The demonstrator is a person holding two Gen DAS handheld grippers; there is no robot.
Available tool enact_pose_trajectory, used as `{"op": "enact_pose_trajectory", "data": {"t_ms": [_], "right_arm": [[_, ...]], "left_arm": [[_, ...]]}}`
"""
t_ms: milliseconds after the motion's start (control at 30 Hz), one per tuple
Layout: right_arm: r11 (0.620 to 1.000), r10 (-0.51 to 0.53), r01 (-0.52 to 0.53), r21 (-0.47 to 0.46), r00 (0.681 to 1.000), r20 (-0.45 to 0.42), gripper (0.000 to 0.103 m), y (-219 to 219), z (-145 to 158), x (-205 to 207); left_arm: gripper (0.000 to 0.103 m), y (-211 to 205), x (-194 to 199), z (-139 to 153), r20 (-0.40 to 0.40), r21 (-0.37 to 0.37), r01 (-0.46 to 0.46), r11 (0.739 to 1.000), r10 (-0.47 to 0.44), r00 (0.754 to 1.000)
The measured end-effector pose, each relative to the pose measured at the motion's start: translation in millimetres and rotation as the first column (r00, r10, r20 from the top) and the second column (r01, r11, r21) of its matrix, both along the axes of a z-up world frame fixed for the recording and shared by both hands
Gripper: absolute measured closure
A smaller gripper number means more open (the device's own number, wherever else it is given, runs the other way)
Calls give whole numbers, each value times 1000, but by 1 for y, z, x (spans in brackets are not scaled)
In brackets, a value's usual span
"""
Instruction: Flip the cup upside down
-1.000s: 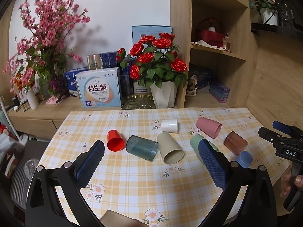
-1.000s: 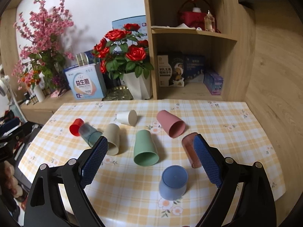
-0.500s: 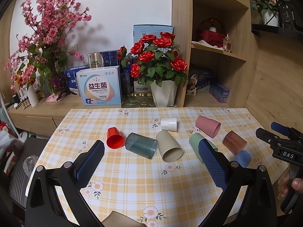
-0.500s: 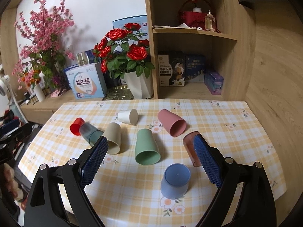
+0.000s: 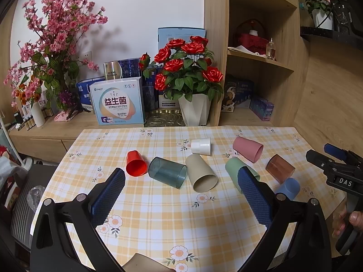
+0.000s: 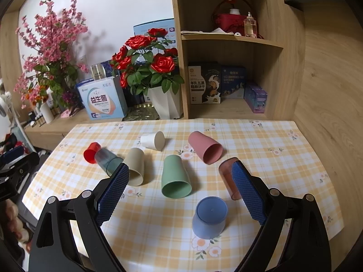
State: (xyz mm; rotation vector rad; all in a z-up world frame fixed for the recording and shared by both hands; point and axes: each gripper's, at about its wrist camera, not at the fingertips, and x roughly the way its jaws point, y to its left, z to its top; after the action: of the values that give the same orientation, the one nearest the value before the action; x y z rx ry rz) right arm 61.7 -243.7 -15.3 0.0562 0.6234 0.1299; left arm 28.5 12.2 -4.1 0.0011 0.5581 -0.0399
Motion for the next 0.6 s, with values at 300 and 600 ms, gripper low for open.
{"op": "enact_pose_trajectory", "data": {"t_ms": [300, 600], "right_arm": [[1000, -6, 6, 3, 1000, -5, 14, -2, -2, 0], [1000, -12, 12, 6, 1000, -11, 14, -2, -4, 1]], "left_arm": [[6, 0, 0, -1, -3, 0, 1, 1000, -1, 1000], [6, 2, -1, -5, -5, 2, -5, 1000, 5, 1000]]}}
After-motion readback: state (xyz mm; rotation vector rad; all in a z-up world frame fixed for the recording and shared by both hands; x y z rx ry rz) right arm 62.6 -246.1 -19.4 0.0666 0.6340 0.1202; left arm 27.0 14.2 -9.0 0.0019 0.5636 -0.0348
